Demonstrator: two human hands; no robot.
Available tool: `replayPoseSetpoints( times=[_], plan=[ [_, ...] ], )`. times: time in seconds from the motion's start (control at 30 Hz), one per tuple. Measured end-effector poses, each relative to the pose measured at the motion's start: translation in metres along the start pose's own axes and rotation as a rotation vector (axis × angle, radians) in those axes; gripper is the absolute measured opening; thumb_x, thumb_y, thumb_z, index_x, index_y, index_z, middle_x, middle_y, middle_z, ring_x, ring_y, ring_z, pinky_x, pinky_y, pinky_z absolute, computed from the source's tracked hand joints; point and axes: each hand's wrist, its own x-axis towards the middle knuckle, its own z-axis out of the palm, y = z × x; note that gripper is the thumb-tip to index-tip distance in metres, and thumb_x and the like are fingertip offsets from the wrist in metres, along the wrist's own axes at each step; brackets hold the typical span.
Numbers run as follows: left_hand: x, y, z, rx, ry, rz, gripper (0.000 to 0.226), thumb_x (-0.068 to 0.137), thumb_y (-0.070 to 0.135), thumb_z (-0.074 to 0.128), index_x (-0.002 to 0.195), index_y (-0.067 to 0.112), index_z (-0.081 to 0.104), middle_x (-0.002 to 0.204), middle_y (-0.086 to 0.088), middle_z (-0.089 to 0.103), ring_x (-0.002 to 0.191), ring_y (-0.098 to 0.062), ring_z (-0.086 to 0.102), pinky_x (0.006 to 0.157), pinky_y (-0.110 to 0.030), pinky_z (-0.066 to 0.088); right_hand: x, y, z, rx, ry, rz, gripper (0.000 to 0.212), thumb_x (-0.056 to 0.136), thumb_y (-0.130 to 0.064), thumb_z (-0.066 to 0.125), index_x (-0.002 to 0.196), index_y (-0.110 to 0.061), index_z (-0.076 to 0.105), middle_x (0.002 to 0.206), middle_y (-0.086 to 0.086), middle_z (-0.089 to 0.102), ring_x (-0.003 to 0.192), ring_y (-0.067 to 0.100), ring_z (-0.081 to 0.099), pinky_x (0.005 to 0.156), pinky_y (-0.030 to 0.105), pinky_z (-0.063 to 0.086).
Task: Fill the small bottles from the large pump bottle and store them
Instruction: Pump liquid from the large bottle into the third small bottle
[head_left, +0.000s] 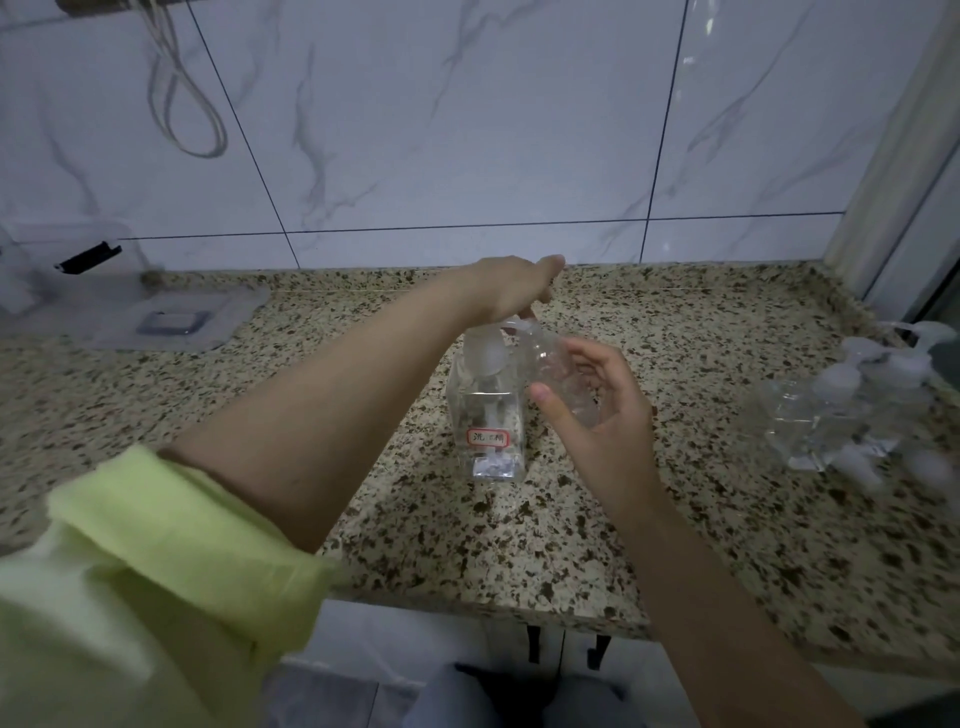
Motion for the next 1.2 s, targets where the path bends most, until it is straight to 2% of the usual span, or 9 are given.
replayPoseSetpoints(
  times=[0.1, 0.2, 0.27, 0.5, 0.6, 0.73, 0.9, 1.07, 1.2],
  plan=[
    [-0.0003, -0.0006, -0.0002, -0.005, 0.024, 0.011, 0.066, 0.104, 0.056, 0.013, 0.132, 0.019, 0.061, 0.119, -0.002, 0.070, 0.116, -0.024, 0.058, 0.099, -0.040, 0.035, 0.0006, -0.0003, 0.0006, 0.002, 0.002, -0.004, 0.045, 0.085, -0.016, 0.080, 0.123, -0.028, 0.059, 0.115, -0.029, 0.064, 0.113, 0.002, 0.062, 0.098, 0.018, 0.048],
    [-0.0007, 0.0000, -0.0025, 0.004, -0.020, 0.013, 0.068, 0.105, 0.055, 0.011, 0.133, 0.018, 0.061, 0.124, -0.005, 0.068, 0.113, -0.023, 0.056, 0.094, -0.037, 0.033, -0.0006, -0.0011, 0.0008, 0.023, 0.001, 0.005, 0.044, 0.084, -0.023, 0.079, 0.123, -0.031, 0.059, 0.117, -0.025, 0.065, 0.116, 0.007, 0.062, 0.101, 0.028, 0.051],
    [-0.0007, 0.0004, -0.0032, 0.006, -0.022, 0.021, 0.067, 0.105, 0.054, 0.012, 0.133, 0.017, 0.060, 0.124, -0.005, 0.068, 0.115, -0.023, 0.057, 0.096, -0.037, 0.033, 0.0000, -0.0020, 0.0009, 0.027, 0.003, 0.008, 0.044, 0.084, -0.023, 0.079, 0.122, -0.034, 0.059, 0.118, -0.025, 0.065, 0.117, 0.008, 0.062, 0.102, 0.030, 0.051],
    [0.0002, -0.0063, -0.0012, -0.058, -0.013, 0.016, 0.068, 0.104, 0.057, 0.011, 0.130, 0.020, 0.062, 0.122, -0.002, 0.070, 0.117, -0.023, 0.057, 0.097, -0.040, 0.032, 0.0006, -0.0021, 0.0011, 0.021, 0.004, 0.023, 0.045, 0.084, -0.015, 0.080, 0.122, -0.028, 0.060, 0.115, -0.030, 0.065, 0.113, 0.002, 0.063, 0.098, 0.020, 0.050],
    [-0.0007, -0.0043, 0.0002, -0.048, -0.035, 0.014, 0.069, 0.104, 0.057, 0.011, 0.131, 0.019, 0.063, 0.125, -0.003, 0.068, 0.117, -0.022, 0.055, 0.097, -0.040, 0.031, 0.0002, -0.0025, 0.0006, 0.014, -0.009, 0.030, 0.044, 0.085, -0.015, 0.080, 0.121, -0.029, 0.060, 0.116, -0.028, 0.065, 0.113, 0.002, 0.063, 0.100, 0.025, 0.052],
    [-0.0007, -0.0009, -0.0019, -0.058, 0.006, 0.034, 0.067, 0.104, 0.056, 0.013, 0.125, 0.019, 0.065, 0.113, -0.001, 0.073, 0.111, -0.022, 0.062, 0.101, -0.040, 0.036, -0.0008, -0.0032, 0.0012, 0.027, -0.002, 0.046, 0.044, 0.085, -0.015, 0.080, 0.120, -0.032, 0.060, 0.114, -0.030, 0.065, 0.111, -0.003, 0.062, 0.094, 0.013, 0.049],
    [-0.0015, -0.0031, -0.0031, -0.079, 0.040, 0.042, 0.065, 0.104, 0.055, 0.016, 0.121, 0.019, 0.066, 0.110, -0.001, 0.073, 0.107, -0.020, 0.064, 0.099, -0.038, 0.040, -0.0006, -0.0048, 0.0014, -0.014, 0.000, 0.050, 0.044, 0.086, -0.023, 0.079, 0.121, -0.038, 0.058, 0.115, -0.026, 0.064, 0.110, 0.003, 0.062, 0.097, 0.027, 0.051],
    [-0.0014, -0.0027, -0.0019, -0.073, 0.032, 0.043, 0.065, 0.104, 0.056, 0.016, 0.121, 0.019, 0.067, 0.110, -0.001, 0.073, 0.107, -0.020, 0.063, 0.092, -0.038, 0.039, -0.0005, -0.0054, 0.0011, -0.017, 0.002, 0.061, 0.044, 0.086, -0.021, 0.079, 0.120, -0.038, 0.058, 0.115, -0.028, 0.064, 0.110, 0.002, 0.062, 0.098, 0.030, 0.051],
    [-0.0021, -0.0030, -0.0027, -0.082, 0.012, 0.034, 0.066, 0.104, 0.057, 0.015, 0.121, 0.020, 0.068, 0.109, 0.000, 0.074, 0.109, -0.021, 0.062, 0.100, -0.041, 0.038, -0.0015, -0.0056, 0.0009, -0.023, -0.005, 0.058, 0.044, 0.086, -0.021, 0.079, 0.119, -0.039, 0.058, 0.114, -0.031, 0.064, 0.110, -0.001, 0.061, 0.097, 0.027, 0.050]
  ],
)
